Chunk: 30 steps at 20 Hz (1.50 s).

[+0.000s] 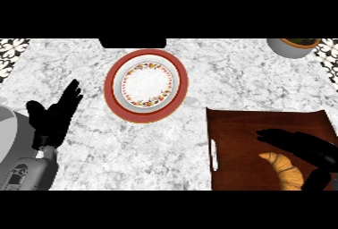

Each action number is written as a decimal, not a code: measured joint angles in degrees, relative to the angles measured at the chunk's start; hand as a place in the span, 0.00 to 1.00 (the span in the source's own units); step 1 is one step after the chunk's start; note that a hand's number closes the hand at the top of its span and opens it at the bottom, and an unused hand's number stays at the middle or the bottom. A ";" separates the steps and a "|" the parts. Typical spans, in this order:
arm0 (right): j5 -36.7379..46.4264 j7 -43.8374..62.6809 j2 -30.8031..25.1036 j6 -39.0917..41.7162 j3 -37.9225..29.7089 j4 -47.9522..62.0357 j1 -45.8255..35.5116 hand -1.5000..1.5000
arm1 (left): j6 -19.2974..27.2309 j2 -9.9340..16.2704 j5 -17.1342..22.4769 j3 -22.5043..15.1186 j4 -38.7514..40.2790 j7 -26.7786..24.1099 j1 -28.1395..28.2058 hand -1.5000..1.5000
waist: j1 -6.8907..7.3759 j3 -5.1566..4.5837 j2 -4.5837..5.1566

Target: Pick the croissant from the tray and place it in the plate

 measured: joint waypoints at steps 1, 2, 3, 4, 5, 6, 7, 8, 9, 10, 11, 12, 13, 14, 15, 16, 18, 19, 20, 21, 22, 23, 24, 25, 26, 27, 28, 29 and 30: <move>1.05 -0.02 0.55 -0.48 0.07 0.32 0.03 0.00 | -0.20 0.03 0.01 0.01 -1.76 1.24 0.71 0.50 | 0.07 -0.01 -0.02; 2.06 0.03 0.76 -0.65 0.09 -0.11 0.46 0.00 | -0.25 -0.32 -0.42 -0.07 -2.70 1.21 1.52 0.50 | 0.08 -0.05 -0.05; 3.30 0.62 1.53 -0.63 0.44 0.00 0.09 0.00 | -0.35 -0.57 -0.78 0.19 -2.50 0.77 1.63 0.50 | 0.09 -0.13 -0.07; 3.89 -0.45 1.22 -0.33 0.07 0.58 -0.05 0.00 | -0.69 -0.75 -0.94 0.56 -2.38 0.37 2.07 0.50 | 0.12 -0.12 -0.07; 4.69 -0.36 1.23 0.02 0.36 -0.38 0.55 1.00 | -0.93 -0.83 -1.02 0.78 -2.45 0.85 1.91 0.50 | 0.08 -0.17 -0.09; 5.70 -1.01 0.82 -0.28 0.69 -0.74 1.25 1.00 | -0.57 -1.32 -1.65 0.46 -3.18 0.59 2.73 0.50 | 0.09 -0.26 -0.14; 6.77 -0.93 0.59 -0.27 1.22 -1.90 1.72 1.00 | -0.51 -1.55 -1.86 0.43 -3.64 0.69 2.90 0.50 | 0.06 -0.38 -0.22; 7.43 -1.51 0.77 -0.18 1.42 -1.83 1.23 1.00 | -0.77 -1.82 -2.02 0.61 -2.76 0.14 2.71 0.50 | 0.06 -0.45 -0.26; 8.18 -1.94 1.02 -0.34 1.72 -1.93 0.76 1.00 | -0.61 -2.25 -2.28 0.42 -2.96 0.57 2.29 0.50 | 0.07 -0.53 -0.31; 8.86 -2.20 1.34 -0.77 1.87 -1.99 0.80 1.00 | -0.50 -2.39 -2.47 0.48 -3.08 1.35 1.83 0.50 | 0.06 -0.61 -0.37; 9.11 -2.74 1.55 -1.03 1.76 -1.90 0.85 1.00 | -0.84 -2.04 -2.25 1.16 -2.91 1.67 1.36 0.50 | 0.07 -0.65 -0.40; 9.43 -3.10 1.90 -1.21 1.68 -1.75 0.72 1.00 | -1.50 -1.90 -2.10 1.59 -2.42 0.99 1.46 0.50 | 0.08 -0.69 -0.42; 9.40 -3.79 1.94 -1.17 1.49 -1.57 0.64 1.00 | -1.54 -2.15 -2.49 1.44 -2.50 0.37 2.28 0.50 | 0.13 -0.67 -0.42; 9.52 -4.12 2.15 -1.37 1.37 -1.80 0.93 1.00 | -1.90 -2.30 -2.34 1.70 -2.18 0.09 2.25 0.50 | 0.11 -0.71 -0.45; 9.51 -4.32 2.14 -1.42 1.15 -2.77 1.66 1.00 | -1.72 -2.46 -2.59 1.66 -2.74 0.67 2.28 0.50 | 0.08 -0.73 -0.47; 9.44 -4.39 2.44 -1.38 1.05 -3.26 2.12 1.00 | -1.38 -2.79 -2.87 1.60 -2.79 1.05 2.03 0.50 | 0.04 -0.77 -0.49; 9.13 -5.36 2.58 -2.03 0.32 -3.99 3.26 1.00 | -1.51 -2.85 -3.20 2.10 -1.66 0.69 1.44 0.50 | -0.04 -0.76 -0.47; 8.84 -5.77 2.90 -2.50 -0.33 -3.93 3.47 1.00 | -1.83 -2.72 -3.12 2.40 -1.49 0.81 1.13 0.50 | -0.05 -0.74 -0.43; 8.95 -5.32 3.40 -3.37 -0.75 -4.89 4.27 1.00 | -2.32 -2.41 -2.81 2.88 -1.27 0.84 1.08 0.50 | -0.13 -0.81 -0.44; 8.56 -5.81 3.21 -4.56 -1.74 -5.86 5.19 1.00 | -2.50 -2.28 -2.65 3.15 -1.25 1.24 0.98 0.50 | -0.25 -0.71 -0.40; 8.83 -3.33 4.86 -4.64 -1.37 -8.40 5.63 1.00 | -2.56 -2.27 -2.62 3.35 -1.15 0.97 1.20 0.50 | -0.41 -0.69 -0.42; 9.62 -0.11 7.57 -4.23 -0.10 -10.29 5.10 1.00 | -2.68 -2.18 -2.62 3.38 -1.20 0.99 1.06 0.50 | -0.32 -0.81 -0.47; 10.79 3.21 10.52 -3.88 1.52 -11.89 4.41 1.00 | -2.55 -2.50 -2.78 3.11 -1.14 0.96 0.80 0.50 | -0.15 -0.97 -0.50; 12.05 6.20 13.40 -3.63 3.17 -13.31 3.70 1.00 | -2.55 -2.70 -2.90 2.86 -1.08 0.94 0.56 0.50 | 0.11 -1.18 -0.57; 13.26 8.90 16.20 -3.41 4.83 -14.39 2.99 1.00 | -2.77 -2.72 -2.90 2.66 -1.10 1.01 0.42 0.50 | 0.63 -1.28 -0.62; 14.12 11.39 18.98 -3.16 6.24 -15.31 2.25 1.00 | -2.90 -2.85 -2.96 2.37 -1.14 1.08 0.21 0.50 | 1.19 -1.32 -0.63; 14.89 13.94 21.93 -3.21 7.46 -16.13 1.52 1.00 | -3.17 -2.87 -2.95 2.14 -1.15 1.19 0.01 0.50 | 1.65 -1.30 -0.65; 15.81 16.48 24.68 -3.24 8.58 -16.97 0.83 1.00 | -3.27 -2.90 -2.99 2.00 -1.12 1.26 -0.24 0.50 | 1.91 -1.31 -0.68; 16.46 18.91 26.62 -3.38 9.49 -18.09 0.21 1.00 | -3.38 -2.84 -3.04 1.90 -1.11 1.33 -0.47 0.50 | 2.03 -1.36 -0.77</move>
